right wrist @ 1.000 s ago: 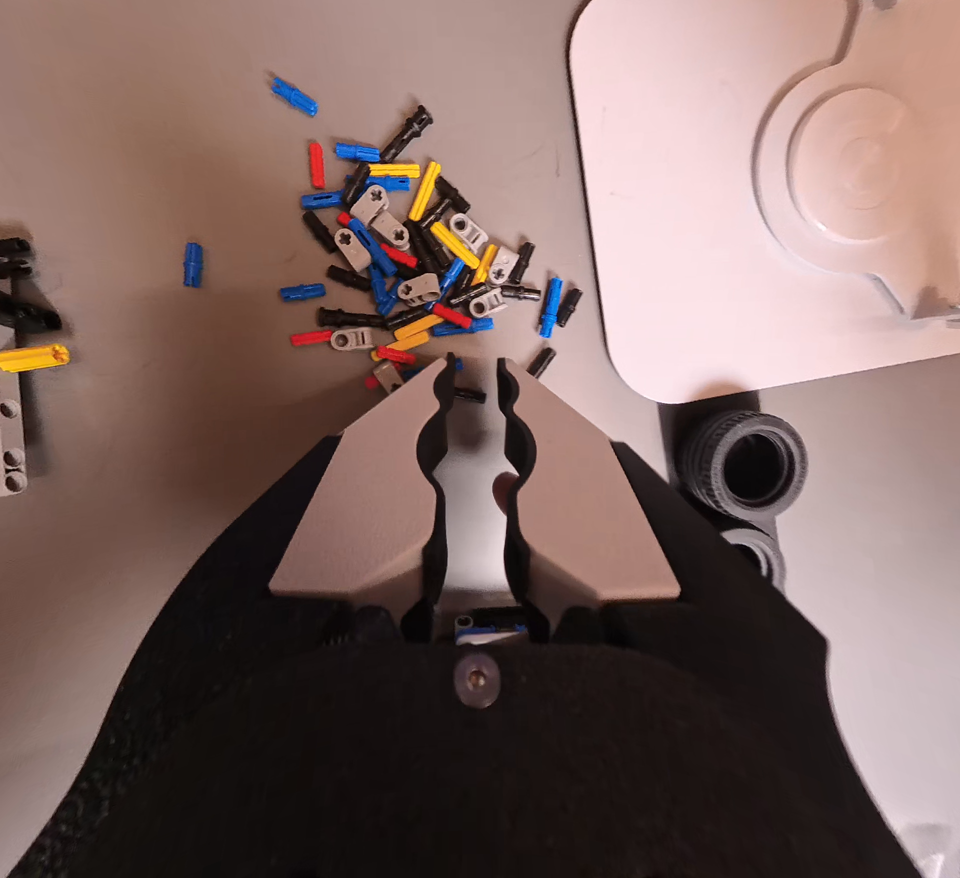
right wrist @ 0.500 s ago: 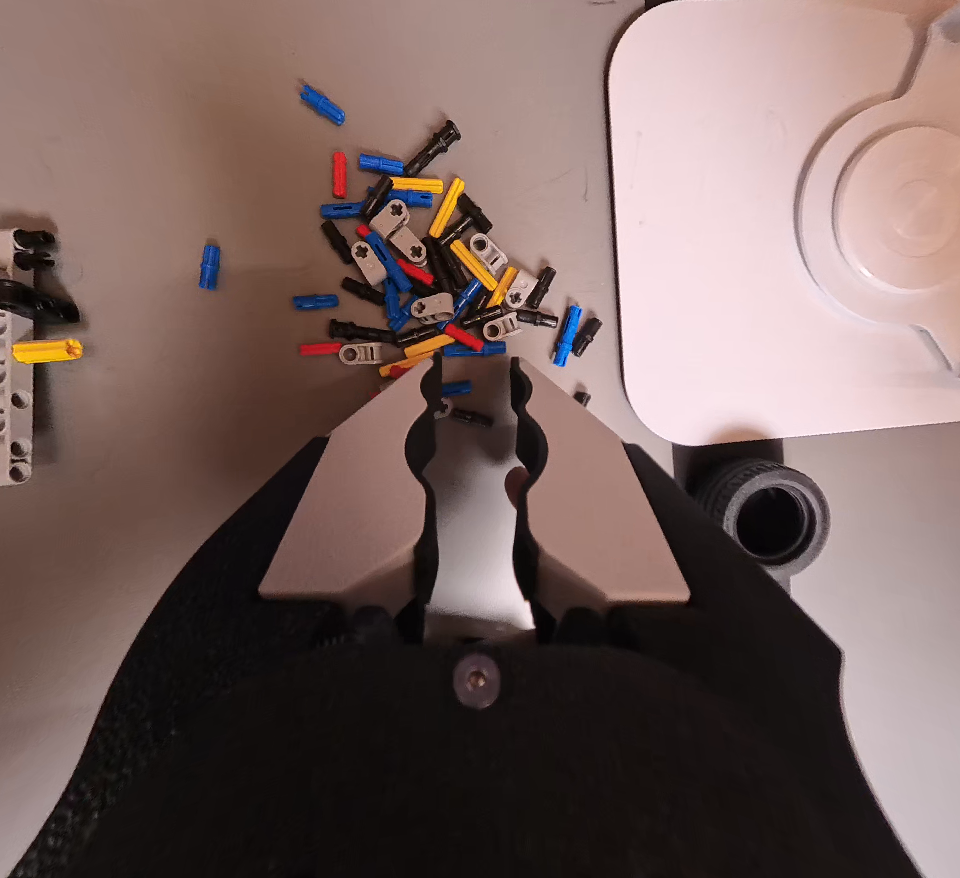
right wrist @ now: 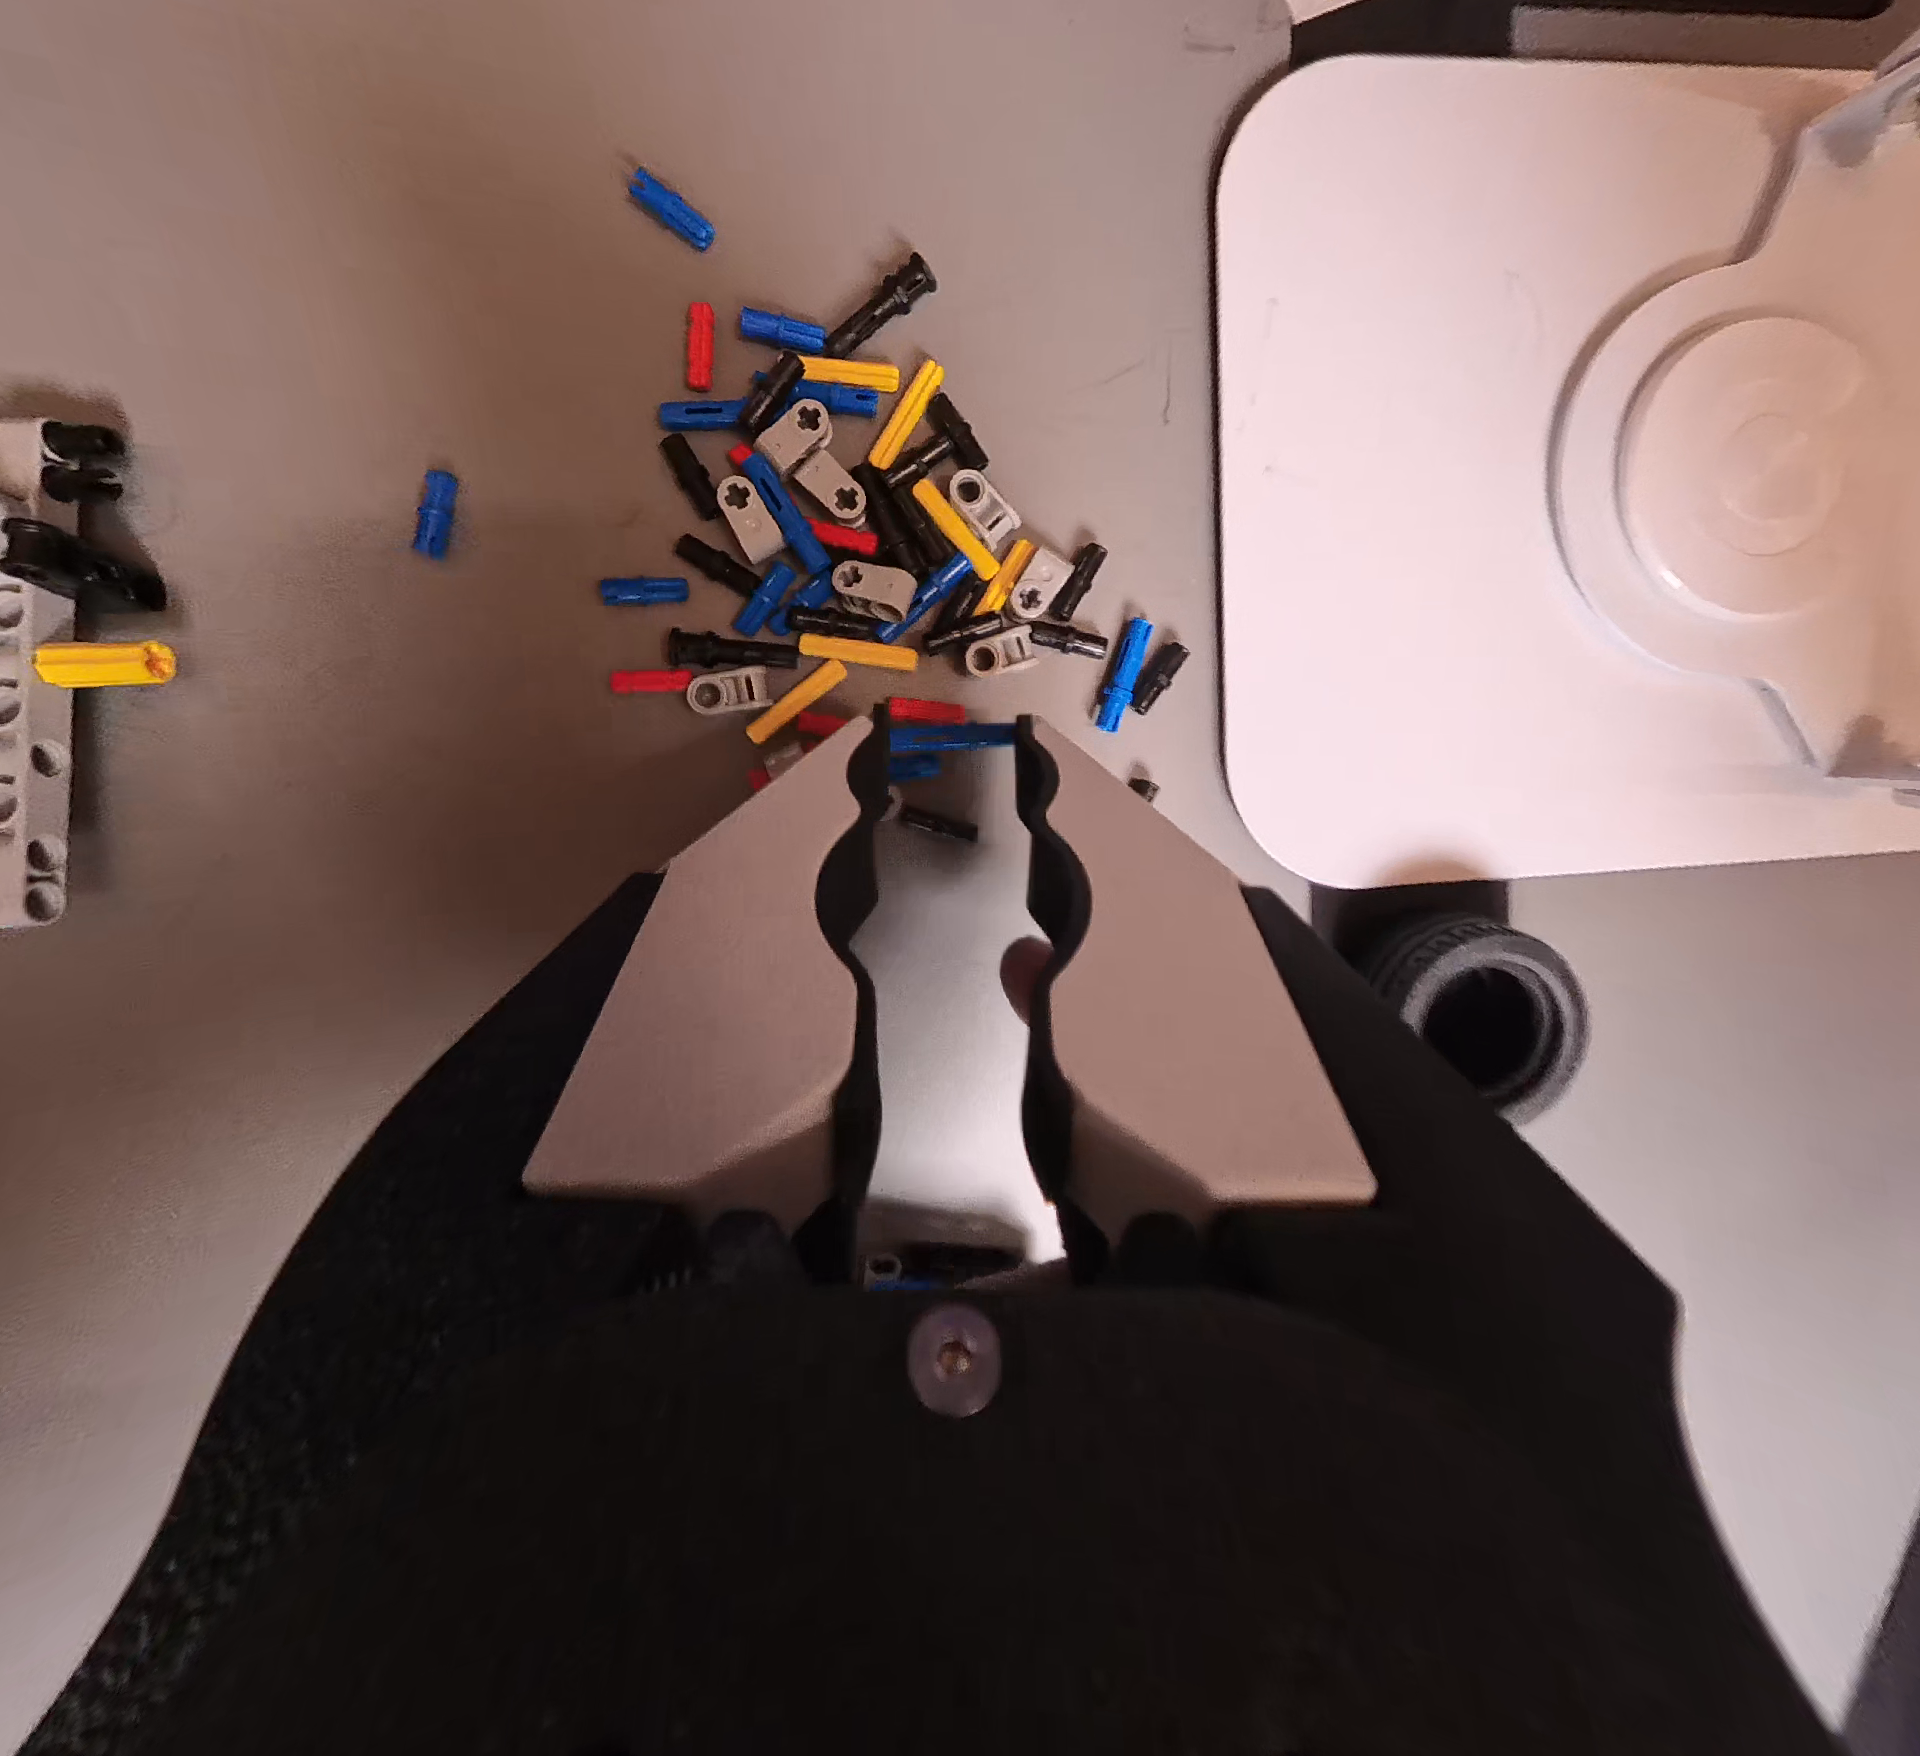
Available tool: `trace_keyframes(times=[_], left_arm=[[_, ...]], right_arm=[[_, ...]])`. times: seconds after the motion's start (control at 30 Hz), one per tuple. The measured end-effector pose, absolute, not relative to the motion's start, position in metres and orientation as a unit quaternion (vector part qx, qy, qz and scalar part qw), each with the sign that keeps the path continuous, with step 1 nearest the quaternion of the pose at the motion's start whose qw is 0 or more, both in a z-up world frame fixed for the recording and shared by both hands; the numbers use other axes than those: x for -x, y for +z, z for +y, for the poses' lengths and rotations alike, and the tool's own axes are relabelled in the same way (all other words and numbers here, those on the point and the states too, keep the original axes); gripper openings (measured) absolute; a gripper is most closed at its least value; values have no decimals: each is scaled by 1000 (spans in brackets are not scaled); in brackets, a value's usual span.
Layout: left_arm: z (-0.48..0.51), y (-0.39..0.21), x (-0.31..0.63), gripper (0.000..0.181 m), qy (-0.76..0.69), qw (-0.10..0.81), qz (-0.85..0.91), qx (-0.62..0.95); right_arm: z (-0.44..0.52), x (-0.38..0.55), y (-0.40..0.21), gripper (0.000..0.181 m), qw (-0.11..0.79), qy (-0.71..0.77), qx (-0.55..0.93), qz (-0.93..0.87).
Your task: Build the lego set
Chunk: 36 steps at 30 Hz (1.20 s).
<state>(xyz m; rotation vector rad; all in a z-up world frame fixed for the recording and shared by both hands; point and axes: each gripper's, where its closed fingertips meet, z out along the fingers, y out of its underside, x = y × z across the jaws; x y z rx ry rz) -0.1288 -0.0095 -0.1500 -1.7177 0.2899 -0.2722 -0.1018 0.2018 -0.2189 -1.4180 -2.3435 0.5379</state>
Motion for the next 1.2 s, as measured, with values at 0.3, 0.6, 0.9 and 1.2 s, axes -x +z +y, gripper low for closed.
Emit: trace_keyframes(times=[0.3,0.6,0.9,1.2], left_arm=[[-10,-151,128,23,-114,635,132,753],[-9,-153,123,21,-91,632,152,754],[-11,-152,124,20,-78,636,152,753],[-11,-154,121,20,-81,630,161,756]], right_arm=[[160,76,-158,23,251,269,490,-790],[61,-49,-223,23,170,229,664,-692],[46,-54,-224,23,201,259,708,-625],[44,-70,-218,31,214,262,627,-702]])
